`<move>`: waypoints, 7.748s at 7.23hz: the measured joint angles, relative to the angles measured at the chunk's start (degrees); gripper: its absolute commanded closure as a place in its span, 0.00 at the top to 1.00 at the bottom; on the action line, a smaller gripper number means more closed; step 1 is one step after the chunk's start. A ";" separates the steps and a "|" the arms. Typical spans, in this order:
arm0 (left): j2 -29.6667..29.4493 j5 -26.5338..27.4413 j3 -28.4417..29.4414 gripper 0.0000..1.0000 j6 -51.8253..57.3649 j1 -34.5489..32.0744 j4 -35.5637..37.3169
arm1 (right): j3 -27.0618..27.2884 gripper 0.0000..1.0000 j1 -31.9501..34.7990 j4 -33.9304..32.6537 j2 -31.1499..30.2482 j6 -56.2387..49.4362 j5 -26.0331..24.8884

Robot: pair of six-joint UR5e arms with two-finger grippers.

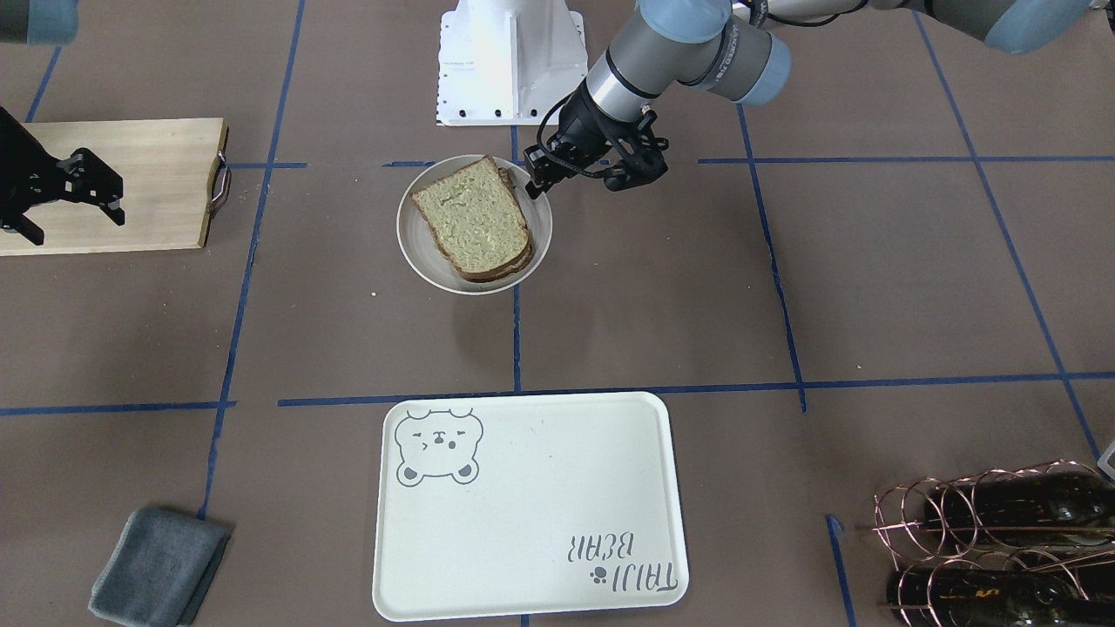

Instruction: Make sandwich and place on tray

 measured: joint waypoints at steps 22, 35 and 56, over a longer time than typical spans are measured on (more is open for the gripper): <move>0.23 4.33 7.97 1.00 13.09 -12.05 5.60 | -4.60 1.00 13.80 -3.65 -4.40 -12.64 4.03; 33.69 -21.39 0.96 1.00 111.67 -56.15 32.51 | -20.16 1.00 30.71 -15.19 5.66 -28.25 8.71; 33.38 -26.19 6.58 1.00 113.68 -64.86 32.04 | -20.94 1.00 33.81 -10.31 0.47 -26.82 11.19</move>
